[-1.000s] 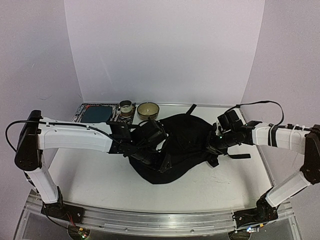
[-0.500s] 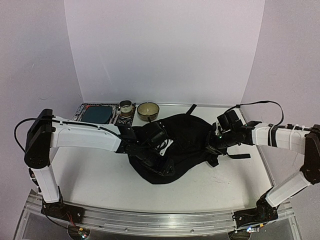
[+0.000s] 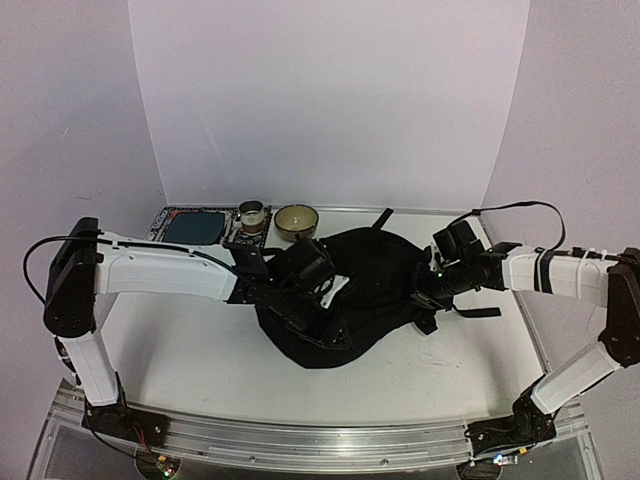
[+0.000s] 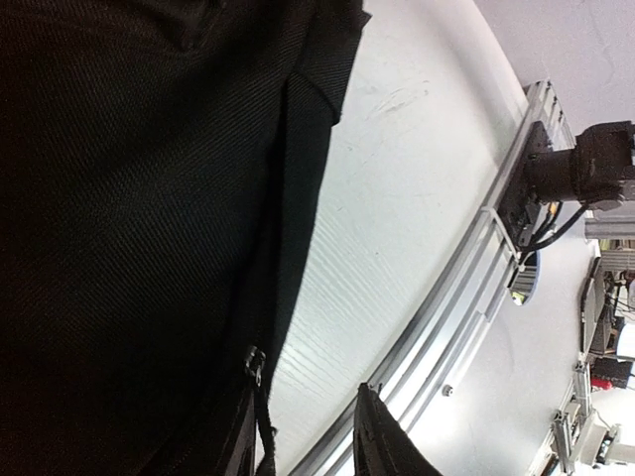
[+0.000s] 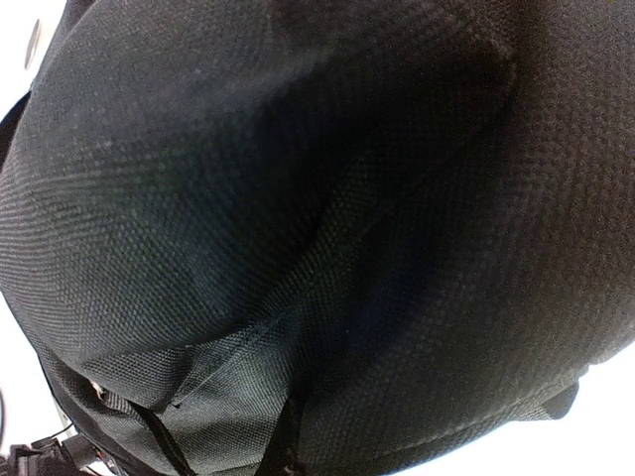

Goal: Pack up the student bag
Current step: Hold the largest pocket of the student bag.

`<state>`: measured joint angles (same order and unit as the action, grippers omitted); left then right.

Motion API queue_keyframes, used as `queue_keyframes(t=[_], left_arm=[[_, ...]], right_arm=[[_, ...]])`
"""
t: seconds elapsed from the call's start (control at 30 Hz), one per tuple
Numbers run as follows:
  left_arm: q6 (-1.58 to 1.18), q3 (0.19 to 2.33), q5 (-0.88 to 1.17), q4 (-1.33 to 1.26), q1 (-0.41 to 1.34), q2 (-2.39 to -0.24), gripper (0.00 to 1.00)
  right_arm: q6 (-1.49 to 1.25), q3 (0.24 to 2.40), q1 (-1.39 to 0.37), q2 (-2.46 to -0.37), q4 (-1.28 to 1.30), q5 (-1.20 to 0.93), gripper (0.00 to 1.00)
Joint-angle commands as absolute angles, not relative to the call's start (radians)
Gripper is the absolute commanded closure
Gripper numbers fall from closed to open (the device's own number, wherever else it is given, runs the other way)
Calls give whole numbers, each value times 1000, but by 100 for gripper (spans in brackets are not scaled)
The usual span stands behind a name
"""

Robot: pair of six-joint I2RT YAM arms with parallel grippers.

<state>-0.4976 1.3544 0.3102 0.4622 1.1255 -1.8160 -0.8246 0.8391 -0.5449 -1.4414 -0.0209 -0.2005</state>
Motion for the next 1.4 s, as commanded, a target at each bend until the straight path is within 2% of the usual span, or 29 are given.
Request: queue_keyframes(t=[0.0, 0.2, 0.5, 0.97, 1.1, 1.37], left_arm=[[-502, 1372, 351, 426, 1112, -1708, 68], [-501, 1344, 306, 441, 1096, -1710, 67], [-456, 1355, 227, 541, 1087, -1752, 58], [-444, 1337, 365, 543, 1072, -1815, 57], [-439, 1356, 394, 543, 1072, -1833, 61], [-439, 1397, 435, 541, 1073, -1833, 83]], right_arm=[[-822, 865, -561, -1453, -48, -246, 100], [-821, 873, -561, -1457, -49, -246, 100], [-824, 865, -561, -1447, -48, -248, 100], [-824, 870, -561, -1451, -49, -253, 100], [-823, 870, -562, -1451, -49, -254, 100], [-821, 867, -562, -1448, -49, -254, 100]])
